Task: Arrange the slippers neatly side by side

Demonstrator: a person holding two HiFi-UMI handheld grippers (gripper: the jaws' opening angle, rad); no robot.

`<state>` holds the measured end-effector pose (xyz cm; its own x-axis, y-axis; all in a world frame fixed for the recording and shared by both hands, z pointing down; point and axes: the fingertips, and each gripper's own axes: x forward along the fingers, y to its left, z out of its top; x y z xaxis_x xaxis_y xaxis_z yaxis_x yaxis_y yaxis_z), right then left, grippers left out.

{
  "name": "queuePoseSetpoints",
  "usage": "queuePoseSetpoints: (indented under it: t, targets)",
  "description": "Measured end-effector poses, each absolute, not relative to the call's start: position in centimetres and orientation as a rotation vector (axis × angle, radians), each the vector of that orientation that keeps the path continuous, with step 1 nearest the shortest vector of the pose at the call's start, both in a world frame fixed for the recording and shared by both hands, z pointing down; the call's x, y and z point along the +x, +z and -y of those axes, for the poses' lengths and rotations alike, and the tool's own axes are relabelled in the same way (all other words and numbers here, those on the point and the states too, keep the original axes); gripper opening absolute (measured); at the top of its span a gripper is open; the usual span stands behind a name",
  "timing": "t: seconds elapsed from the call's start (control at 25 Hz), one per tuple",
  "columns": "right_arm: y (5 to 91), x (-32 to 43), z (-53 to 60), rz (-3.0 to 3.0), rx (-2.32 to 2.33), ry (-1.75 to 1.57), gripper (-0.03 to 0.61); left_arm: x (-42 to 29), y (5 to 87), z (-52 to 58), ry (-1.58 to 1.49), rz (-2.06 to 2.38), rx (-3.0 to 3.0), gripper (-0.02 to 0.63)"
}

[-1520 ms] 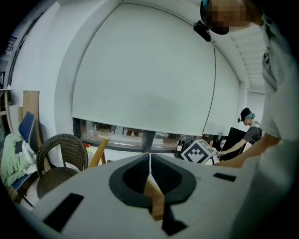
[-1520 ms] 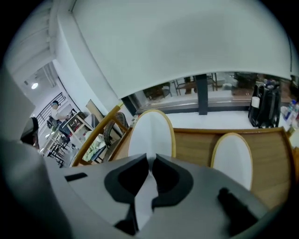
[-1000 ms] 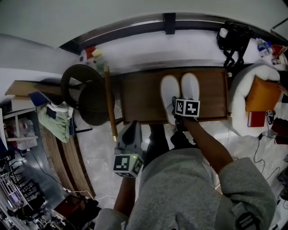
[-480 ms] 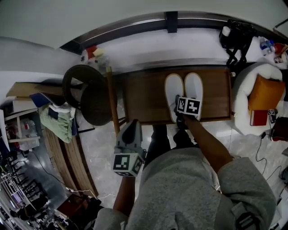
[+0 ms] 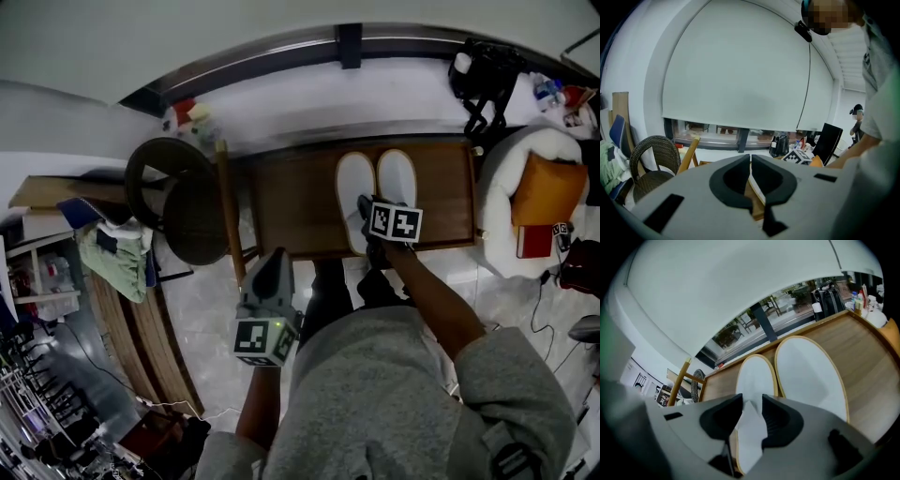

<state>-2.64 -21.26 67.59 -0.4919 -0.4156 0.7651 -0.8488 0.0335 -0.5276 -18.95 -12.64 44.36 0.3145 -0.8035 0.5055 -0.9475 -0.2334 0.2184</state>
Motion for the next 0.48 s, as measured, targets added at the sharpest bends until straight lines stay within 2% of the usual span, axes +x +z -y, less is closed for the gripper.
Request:
queuePoseSetpoints:
  t: [0.48]
  targets:
    - [57.3,4.7,21.6,2.236,1.238,1.079,0.121,-14.2,41.9,12.4,0.312,1.526,2.237,0.023]
